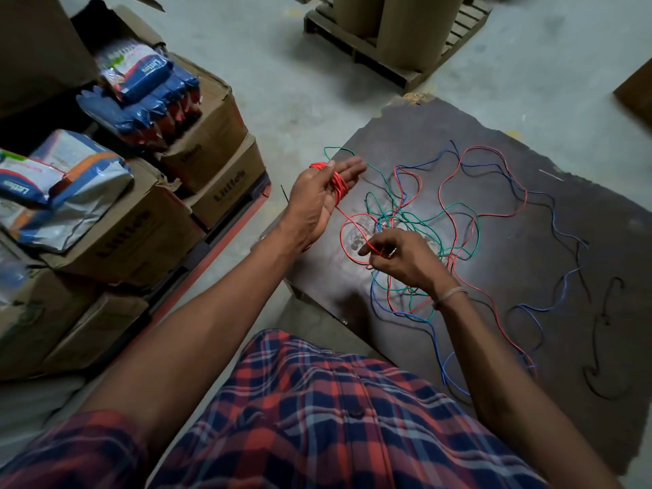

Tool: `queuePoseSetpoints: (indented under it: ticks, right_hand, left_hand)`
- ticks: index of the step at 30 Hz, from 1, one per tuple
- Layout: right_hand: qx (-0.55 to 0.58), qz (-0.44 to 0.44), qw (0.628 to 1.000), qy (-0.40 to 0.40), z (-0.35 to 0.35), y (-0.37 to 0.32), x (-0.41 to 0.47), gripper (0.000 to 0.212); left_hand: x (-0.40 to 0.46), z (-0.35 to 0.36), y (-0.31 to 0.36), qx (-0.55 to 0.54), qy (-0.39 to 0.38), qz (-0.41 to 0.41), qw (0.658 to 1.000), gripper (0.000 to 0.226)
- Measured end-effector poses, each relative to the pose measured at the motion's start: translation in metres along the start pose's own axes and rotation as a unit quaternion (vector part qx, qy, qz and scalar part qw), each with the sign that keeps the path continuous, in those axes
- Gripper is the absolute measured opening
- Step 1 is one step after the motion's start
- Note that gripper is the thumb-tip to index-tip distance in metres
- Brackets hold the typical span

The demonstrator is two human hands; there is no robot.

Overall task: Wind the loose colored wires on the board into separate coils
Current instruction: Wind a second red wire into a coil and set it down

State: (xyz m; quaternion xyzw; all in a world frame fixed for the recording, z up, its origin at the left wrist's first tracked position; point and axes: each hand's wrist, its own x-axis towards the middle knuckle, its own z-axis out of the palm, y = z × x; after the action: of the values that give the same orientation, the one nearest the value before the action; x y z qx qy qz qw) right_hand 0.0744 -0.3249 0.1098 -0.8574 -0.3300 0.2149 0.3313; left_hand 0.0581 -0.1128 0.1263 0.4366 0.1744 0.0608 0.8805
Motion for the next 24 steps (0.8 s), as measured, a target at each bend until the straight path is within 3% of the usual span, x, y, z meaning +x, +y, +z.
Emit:
queuePoseSetpoints:
  ticks: [3,6,8,11,19,22,24]
  right_hand:
    - [-0.017,-0.016,1.000,0.002,-0.008,-0.013,-0.001,0.033]
    - [0.000,0.002,0.999,0.048,-0.013,-0.016,0.001,0.038]
    - [0.052,0.019,0.996,0.067,-0.015,-0.013,0.002,0.039]
    - [0.168,0.058,0.980,0.091,-0.017,-0.004,0.003,0.041]
    - [0.367,0.172,0.903,0.140,-0.017,0.017,0.007,0.034]
    - [0.305,0.157,0.931,0.122,-0.028,0.011,0.006,0.024]
    - [0.253,0.129,0.951,0.125,-0.034,0.010,0.006,0.016]
  left_hand:
    - [-0.006,-0.002,-0.008,0.258,0.020,0.007,0.966,0.055]
    - [-0.015,-0.014,-0.018,0.535,-0.031,0.007,0.844,0.039]
    - [-0.016,-0.023,-0.026,0.630,-0.086,0.001,0.772,0.049]
    - [-0.022,-0.026,-0.026,0.687,-0.151,0.001,0.711,0.058]
    - [-0.026,-0.037,-0.028,0.779,-0.187,0.083,0.593,0.037]
    - [-0.028,-0.044,-0.027,0.791,-0.188,0.082,0.576,0.031]
    - [-0.032,-0.041,-0.025,0.781,-0.208,0.034,0.587,0.034]
